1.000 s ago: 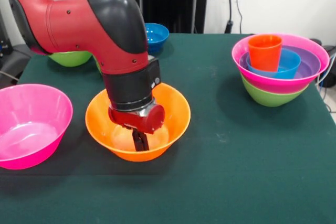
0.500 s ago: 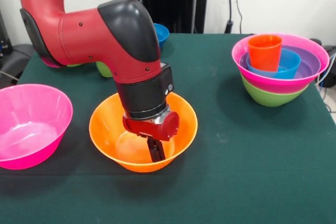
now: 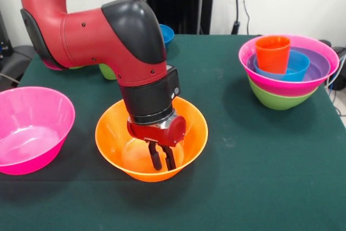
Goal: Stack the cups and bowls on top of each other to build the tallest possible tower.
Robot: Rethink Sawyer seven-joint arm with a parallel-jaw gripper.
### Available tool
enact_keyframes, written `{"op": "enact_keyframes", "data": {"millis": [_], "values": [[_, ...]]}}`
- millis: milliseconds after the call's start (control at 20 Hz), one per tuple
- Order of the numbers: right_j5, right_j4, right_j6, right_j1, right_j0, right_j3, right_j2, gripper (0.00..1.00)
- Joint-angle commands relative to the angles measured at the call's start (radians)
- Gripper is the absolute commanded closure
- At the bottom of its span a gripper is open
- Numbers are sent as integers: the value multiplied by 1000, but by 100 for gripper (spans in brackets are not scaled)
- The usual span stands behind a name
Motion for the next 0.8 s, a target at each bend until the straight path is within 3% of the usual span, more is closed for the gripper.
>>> {"op": "enact_keyframes", "data": {"millis": [50,300,800], "values": [[54,-58,-156,26,34,-8,16,0],[72,-56,-149,-16,33,16,3,0],[175,-14,-103,-263,34,184,-38,0]]}}
